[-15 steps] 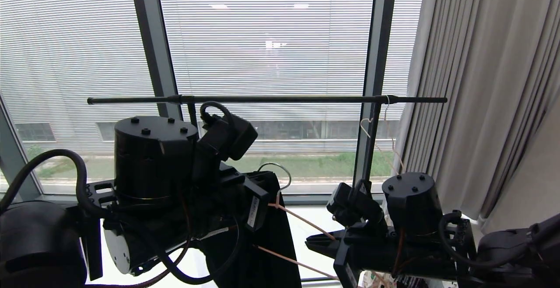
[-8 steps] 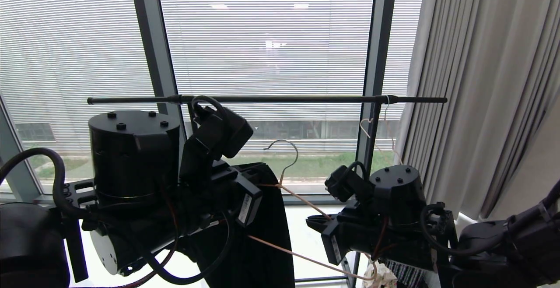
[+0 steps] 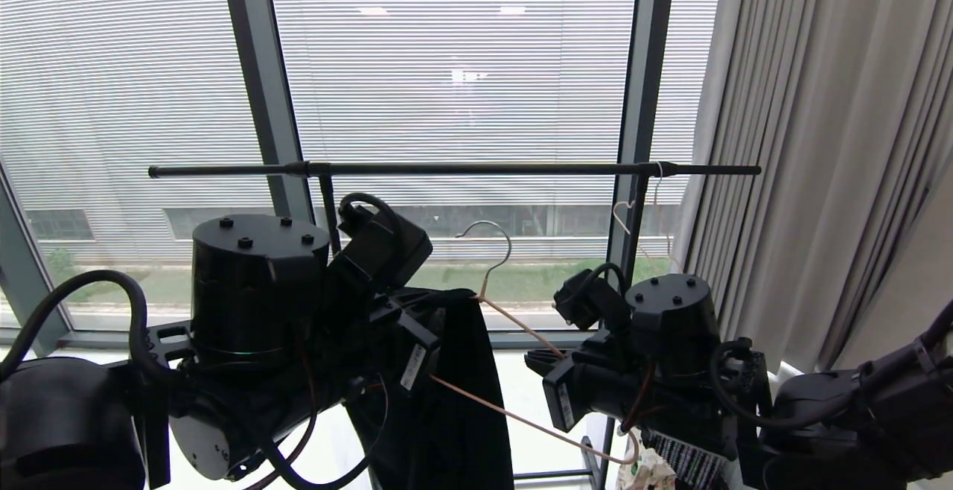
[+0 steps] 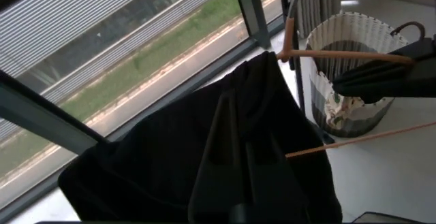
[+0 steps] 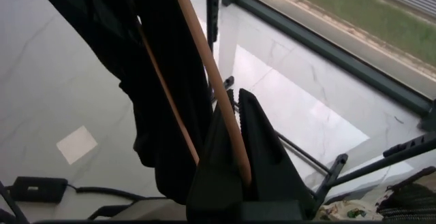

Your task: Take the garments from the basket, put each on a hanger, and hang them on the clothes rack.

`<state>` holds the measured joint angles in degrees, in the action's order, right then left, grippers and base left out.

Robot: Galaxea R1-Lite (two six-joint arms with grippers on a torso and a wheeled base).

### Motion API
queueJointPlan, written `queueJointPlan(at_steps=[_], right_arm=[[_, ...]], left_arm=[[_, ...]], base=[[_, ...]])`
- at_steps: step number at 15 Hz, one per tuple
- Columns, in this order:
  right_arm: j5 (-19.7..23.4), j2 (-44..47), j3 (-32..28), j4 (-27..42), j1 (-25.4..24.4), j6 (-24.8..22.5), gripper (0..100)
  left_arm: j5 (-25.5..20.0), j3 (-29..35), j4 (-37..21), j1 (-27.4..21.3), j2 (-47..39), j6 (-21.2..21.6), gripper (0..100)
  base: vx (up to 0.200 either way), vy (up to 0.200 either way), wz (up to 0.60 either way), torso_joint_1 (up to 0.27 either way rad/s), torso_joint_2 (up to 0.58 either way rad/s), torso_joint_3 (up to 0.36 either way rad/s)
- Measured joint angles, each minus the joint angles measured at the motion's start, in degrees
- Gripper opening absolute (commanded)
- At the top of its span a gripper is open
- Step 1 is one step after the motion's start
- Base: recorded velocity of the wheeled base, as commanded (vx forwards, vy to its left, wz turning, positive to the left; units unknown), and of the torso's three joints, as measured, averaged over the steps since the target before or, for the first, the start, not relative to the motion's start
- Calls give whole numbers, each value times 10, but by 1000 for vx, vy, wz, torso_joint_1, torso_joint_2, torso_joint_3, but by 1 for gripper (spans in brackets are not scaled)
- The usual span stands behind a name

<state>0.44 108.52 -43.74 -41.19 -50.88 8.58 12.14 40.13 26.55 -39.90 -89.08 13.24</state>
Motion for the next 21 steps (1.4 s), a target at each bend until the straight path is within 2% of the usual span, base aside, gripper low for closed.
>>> queueJointPlan(at_steps=[2,3,6,9,12,13,14,17,18,21], right_arm=[[-3,0,0,-13,0,-1,0],[-3,-1,1,-20,0,-2,0],[-4,-1,2,-38,-8,-17,0],[-6,-2,14,-87,-8,-87,0],[-5,-2,42,-124,-6,-99,0],[-5,-3,53,-132,-1,-106,0],[-3,-6,67,-130,10,-117,0],[47,-24,87,-136,30,-164,0],[66,-31,94,-135,38,-189,0],[87,-43,103,-135,56,-221,0]], left_arm=[[5,0,0,3,-1,0,0],[5,1,0,3,-1,0,100],[5,11,-1,3,-2,0,100],[3,57,0,4,-2,0,100],[-10,57,-4,15,16,0,100],[-28,42,-4,30,27,1,100],[-65,24,0,58,41,6,100],[-243,-31,-6,148,77,73,100],[-275,-42,-12,169,85,89,100],[-310,-52,-46,167,94,94,100]], base=[[0,0,0,0,0,0],[0,0,0,0,0,0],[0,0,0,0,0,0],[0,0,0,0,0,0],[0,0,0,0,0,0],[0,0,0,0,0,0],[0,0,0,0,0,0],[0,0,0,0,0,0],[0,0,0,0,0,0],[0,0,0,0,0,0]])
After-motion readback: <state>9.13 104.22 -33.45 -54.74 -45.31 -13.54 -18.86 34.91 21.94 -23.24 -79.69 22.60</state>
